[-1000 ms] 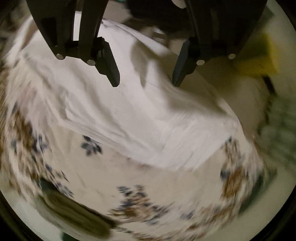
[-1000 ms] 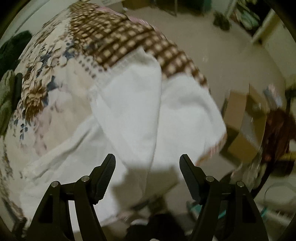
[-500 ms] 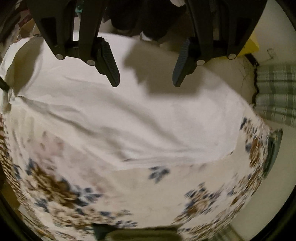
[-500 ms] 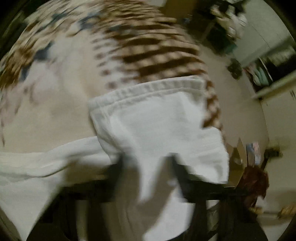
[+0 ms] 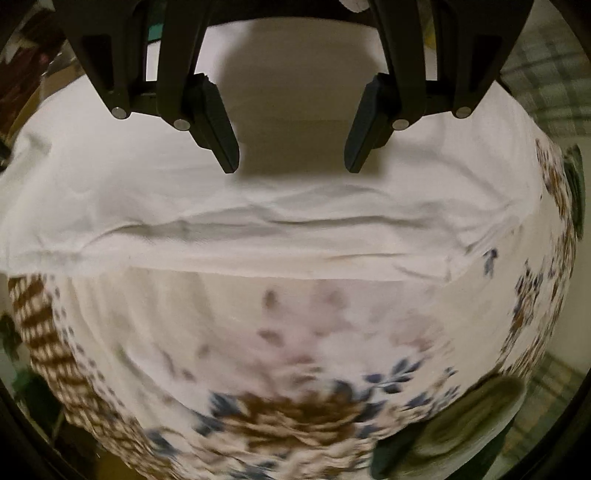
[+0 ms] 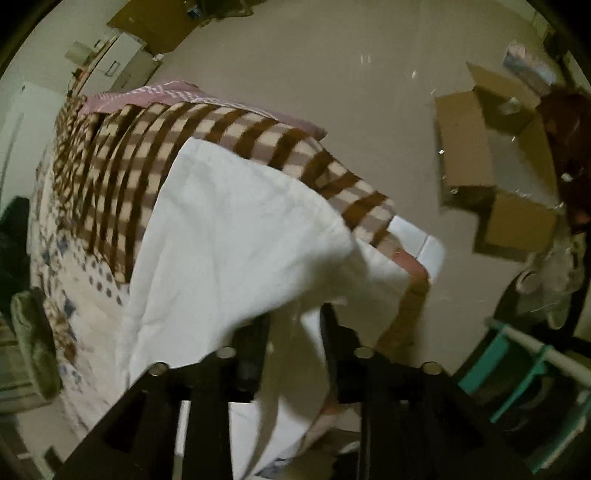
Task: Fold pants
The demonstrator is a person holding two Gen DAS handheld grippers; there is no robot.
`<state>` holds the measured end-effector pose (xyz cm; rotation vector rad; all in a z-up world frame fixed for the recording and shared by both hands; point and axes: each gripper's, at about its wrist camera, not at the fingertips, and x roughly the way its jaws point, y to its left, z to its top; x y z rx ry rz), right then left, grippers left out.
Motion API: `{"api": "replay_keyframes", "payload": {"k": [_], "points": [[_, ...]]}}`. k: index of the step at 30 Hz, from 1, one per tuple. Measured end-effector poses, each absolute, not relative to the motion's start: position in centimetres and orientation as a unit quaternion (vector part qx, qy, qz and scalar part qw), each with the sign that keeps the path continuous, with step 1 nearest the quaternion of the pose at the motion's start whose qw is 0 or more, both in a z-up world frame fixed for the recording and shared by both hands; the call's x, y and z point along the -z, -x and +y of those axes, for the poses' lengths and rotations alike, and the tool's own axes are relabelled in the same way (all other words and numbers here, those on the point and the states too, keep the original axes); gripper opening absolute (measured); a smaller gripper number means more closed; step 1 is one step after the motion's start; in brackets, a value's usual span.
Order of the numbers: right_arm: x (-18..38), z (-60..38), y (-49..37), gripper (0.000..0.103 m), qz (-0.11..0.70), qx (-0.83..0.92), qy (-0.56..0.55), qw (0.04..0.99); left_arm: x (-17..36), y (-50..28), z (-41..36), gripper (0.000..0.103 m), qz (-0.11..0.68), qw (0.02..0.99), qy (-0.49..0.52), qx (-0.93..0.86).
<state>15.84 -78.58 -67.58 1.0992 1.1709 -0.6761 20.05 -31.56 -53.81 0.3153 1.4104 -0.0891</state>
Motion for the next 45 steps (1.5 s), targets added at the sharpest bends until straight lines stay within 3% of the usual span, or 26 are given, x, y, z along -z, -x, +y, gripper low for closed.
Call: {"api": "replay_keyframes", "payload": {"k": [2,4,11,12,14,15,20,21,22,24,29,32,35,36,37,38,40,45], "points": [[68.2,-78.9,-15.0,0.031,0.502,0.294,-0.503,0.640,54.7,-20.0,-32.4,0.057,0.651,0.741,-0.156,0.047],[67.9,-79.0,-14.4,0.000,0.492,0.312,-0.494,0.646,55.0,-19.9,-33.0,0.057,0.654,0.736,-0.165,0.051],[63.8,-81.6,-9.7,0.001,0.475,0.313,-0.503,0.650,54.6,-18.6,-34.6,0.057,0.655,0.730,-0.181,0.077],[64.2,-82.1,-9.3,0.004,0.475,0.297,-0.518,0.646,54.8,-18.4,-34.9,0.057,0.656,0.728,-0.184,0.077],[65.0,-82.0,-9.9,0.029,0.473,0.275,-0.538,0.641,55.3,-18.1,-35.6,0.057,0.658,0.725,-0.188,0.078],[65.3,-81.8,-10.3,0.055,0.471,0.268,-0.544,0.641,55.6,-18.0,-35.9,0.057,0.658,0.724,-0.190,0.079],[69.3,-80.1,-13.3,0.058,0.484,0.261,-0.556,0.622,58.8,-17.5,-37.3,0.058,0.663,0.715,-0.209,0.074],[69.5,-79.9,-13.6,0.052,0.483,0.261,-0.551,0.629,59.1,-17.6,-37.3,0.062,0.661,0.718,-0.207,0.072],[69.5,-79.6,-14.2,0.029,0.486,0.266,-0.533,0.639,59.1,-17.6,-37.4,0.066,0.656,0.722,-0.208,0.068],[68.7,-79.0,-14.4,0.006,0.489,0.289,-0.498,0.655,59.1,-17.5,-37.4,0.067,0.653,0.724,-0.209,0.069],[65.9,-77.7,-13.2,0.005,0.477,0.318,-0.477,0.666,58.1,-17.5,-36.6,0.067,0.659,0.725,-0.187,0.073],[67.2,-77.6,-12.6,0.006,0.509,0.308,-0.471,0.651,58.0,-17.9,-36.8,0.067,0.657,0.726,-0.188,0.076],[69.1,-78.3,-11.1,0.028,0.519,0.279,-0.507,0.629,58.9,-17.8,-36.9,0.068,0.661,0.723,-0.188,0.078],[69.2,-78.5,-10.6,0.047,0.508,0.269,-0.519,0.633,59.1,-17.7,-37.0,0.071,0.660,0.724,-0.186,0.077],[69.0,-78.5,-10.2,0.057,0.500,0.264,-0.524,0.637,59.3,-17.8,-36.9,0.078,0.658,0.727,-0.184,0.072],[68.9,-78.4,-9.8,0.059,0.493,0.256,-0.529,0.642,59.4,-17.9,-36.7,0.082,0.657,0.729,-0.181,0.068],[69.7,-78.0,-9.5,0.059,0.490,0.232,-0.548,0.637,60.0,-18.1,-36.2,0.103,0.657,0.731,-0.176,0.054],[72.7,-77.5,-9.4,0.060,0.441,0.189,-0.602,0.638,61.2,-19.4,-32.6,0.103,0.675,0.731,-0.068,0.069]]}}
